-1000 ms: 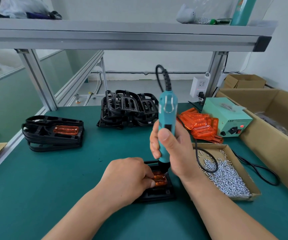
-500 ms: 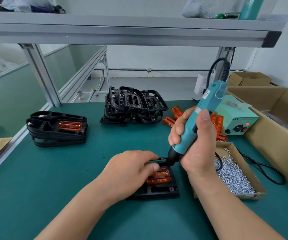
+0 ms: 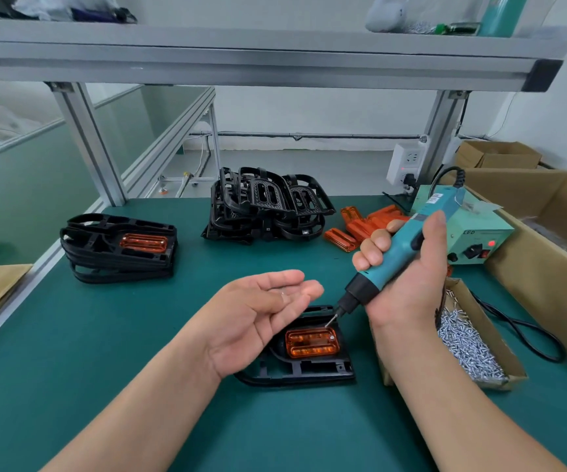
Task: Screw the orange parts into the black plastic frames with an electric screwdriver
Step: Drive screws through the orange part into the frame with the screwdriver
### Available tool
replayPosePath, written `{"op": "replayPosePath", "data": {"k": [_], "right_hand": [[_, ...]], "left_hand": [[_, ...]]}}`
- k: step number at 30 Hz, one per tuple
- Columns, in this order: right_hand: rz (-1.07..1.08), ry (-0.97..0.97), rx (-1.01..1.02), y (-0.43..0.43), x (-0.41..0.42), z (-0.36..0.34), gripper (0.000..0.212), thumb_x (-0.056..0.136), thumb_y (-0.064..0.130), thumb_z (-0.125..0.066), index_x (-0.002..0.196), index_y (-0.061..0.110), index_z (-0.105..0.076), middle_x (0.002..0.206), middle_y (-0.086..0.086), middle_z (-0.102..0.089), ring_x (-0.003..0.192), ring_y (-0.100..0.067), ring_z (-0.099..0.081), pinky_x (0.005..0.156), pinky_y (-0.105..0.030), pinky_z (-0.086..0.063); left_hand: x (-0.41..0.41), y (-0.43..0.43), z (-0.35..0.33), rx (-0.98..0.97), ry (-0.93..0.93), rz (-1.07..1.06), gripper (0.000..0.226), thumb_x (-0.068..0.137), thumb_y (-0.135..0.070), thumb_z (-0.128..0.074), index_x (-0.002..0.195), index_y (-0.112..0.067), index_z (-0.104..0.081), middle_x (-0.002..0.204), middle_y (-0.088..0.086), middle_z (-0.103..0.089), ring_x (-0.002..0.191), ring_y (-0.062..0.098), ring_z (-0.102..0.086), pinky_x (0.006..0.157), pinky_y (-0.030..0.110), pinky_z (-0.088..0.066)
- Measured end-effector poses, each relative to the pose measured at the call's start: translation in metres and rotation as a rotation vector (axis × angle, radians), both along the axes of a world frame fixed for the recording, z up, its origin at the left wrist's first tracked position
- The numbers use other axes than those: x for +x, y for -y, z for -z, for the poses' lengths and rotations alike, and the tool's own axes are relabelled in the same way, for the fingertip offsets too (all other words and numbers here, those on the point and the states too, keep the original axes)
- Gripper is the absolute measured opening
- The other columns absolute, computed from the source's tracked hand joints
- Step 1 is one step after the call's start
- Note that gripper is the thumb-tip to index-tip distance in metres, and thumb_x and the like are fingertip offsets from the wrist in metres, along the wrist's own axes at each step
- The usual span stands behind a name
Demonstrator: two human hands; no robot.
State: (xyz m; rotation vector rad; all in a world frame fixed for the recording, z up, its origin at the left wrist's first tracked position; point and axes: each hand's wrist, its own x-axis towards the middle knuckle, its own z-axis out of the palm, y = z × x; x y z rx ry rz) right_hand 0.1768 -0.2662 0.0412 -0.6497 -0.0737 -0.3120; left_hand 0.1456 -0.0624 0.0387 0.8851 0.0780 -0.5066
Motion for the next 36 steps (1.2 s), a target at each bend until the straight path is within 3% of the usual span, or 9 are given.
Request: {"op": "replayPosePath", "data": {"k": [4,7,15,21,23,25,29,32,36], "right_hand": [[-0.006,0.005,0.026,0.002,0.000,0.000,0.049,0.104,0.062,-0.051,0.087,0.017,-0.057,0.070,-0.002,-0.047,0.056,-0.016,-0.044,0.054,-0.028,-0.039],[-0.002,0.005,0.037,0.002,0.000,-0.001,0.049,0.104,0.062,-0.052,0.088,0.016,-0.057,0.071,-0.002,-0.046,0.057,-0.016,-0.044,0.054,-0.027,-0.040],[0.002,0.024,0.078,0.005,-0.003,-0.008,0.051,0.104,0.062,-0.048,0.088,0.014,-0.055,0.073,-0.001,-0.045,0.057,-0.013,-0.044,0.054,-0.025,-0.040],[0.003,0.030,0.089,0.005,-0.004,-0.010,0.052,0.105,0.063,-0.045,0.089,0.014,-0.055,0.074,-0.001,-0.043,0.057,-0.012,-0.042,0.054,-0.025,-0.038],[0.004,0.026,0.089,0.005,-0.004,-0.010,0.051,0.106,0.062,-0.044,0.089,0.015,-0.054,0.074,-0.001,-0.043,0.056,-0.013,-0.041,0.054,-0.025,-0.038],[0.005,0.023,0.089,0.005,-0.003,-0.010,0.051,0.106,0.062,-0.044,0.089,0.015,-0.054,0.073,-0.001,-0.044,0.056,-0.013,-0.041,0.054,-0.025,-0.038],[0.014,0.024,0.094,0.006,-0.003,-0.009,0.051,0.105,0.063,-0.046,0.089,0.016,-0.054,0.073,-0.001,-0.044,0.057,-0.013,-0.042,0.054,-0.026,-0.039],[0.018,0.036,0.101,0.008,-0.002,-0.009,0.051,0.105,0.063,-0.046,0.088,0.016,-0.055,0.074,0.000,-0.045,0.058,-0.013,-0.043,0.055,-0.026,-0.039],[0.022,0.054,0.103,0.010,-0.002,-0.009,0.052,0.105,0.063,-0.047,0.088,0.016,-0.056,0.075,0.000,-0.046,0.058,-0.013,-0.043,0.056,-0.026,-0.040]], "left_hand": [[-0.003,0.003,0.001,0.024,0.029,-0.002,0.028,0.100,0.019,-0.045,0.123,0.014,-0.059,0.121,0.031,-0.071,0.113,0.036,-0.073,0.082,0.027,-0.063],[-0.005,0.005,0.000,0.152,0.090,0.024,0.022,0.102,0.007,-0.053,0.123,0.007,-0.061,0.117,0.025,-0.075,0.109,0.031,-0.075,0.074,0.026,-0.064],[-0.012,0.012,0.002,0.501,0.326,0.076,0.016,0.105,-0.021,-0.063,0.104,-0.005,-0.061,0.097,0.017,-0.079,0.075,0.023,-0.078,0.048,0.023,-0.054],[-0.012,0.012,0.003,0.645,0.389,-0.027,0.028,0.099,-0.039,-0.070,0.079,-0.020,-0.071,0.069,0.009,-0.070,0.043,0.014,-0.051,0.041,0.021,-0.035],[-0.013,0.013,0.002,0.614,0.352,-0.001,0.029,0.099,-0.042,-0.068,0.079,-0.022,-0.073,0.069,0.008,-0.068,0.045,0.013,-0.047,0.042,0.020,-0.035],[-0.013,0.013,0.003,0.541,0.302,0.044,0.027,0.103,-0.036,-0.065,0.092,-0.012,-0.073,0.078,0.010,-0.073,0.051,0.013,-0.054,0.045,0.020,-0.042],[-0.014,0.011,0.003,0.395,0.230,0.192,0.017,0.106,-0.009,-0.058,0.118,0.002,-0.064,0.108,0.020,-0.078,0.088,0.022,-0.077,0.065,0.024,-0.060],[-0.015,0.012,0.005,0.388,0.233,0.236,0.015,0.105,-0.005,-0.059,0.117,0.000,-0.065,0.111,0.020,-0.077,0.096,0.026,-0.078,0.065,0.027,-0.062],[-0.018,0.016,0.007,0.409,0.240,0.206,0.011,0.097,-0.006,-0.071,0.100,-0.011,-0.080,0.099,0.012,-0.076,0.083,0.017,-0.073,0.056,0.023,-0.059]]}}
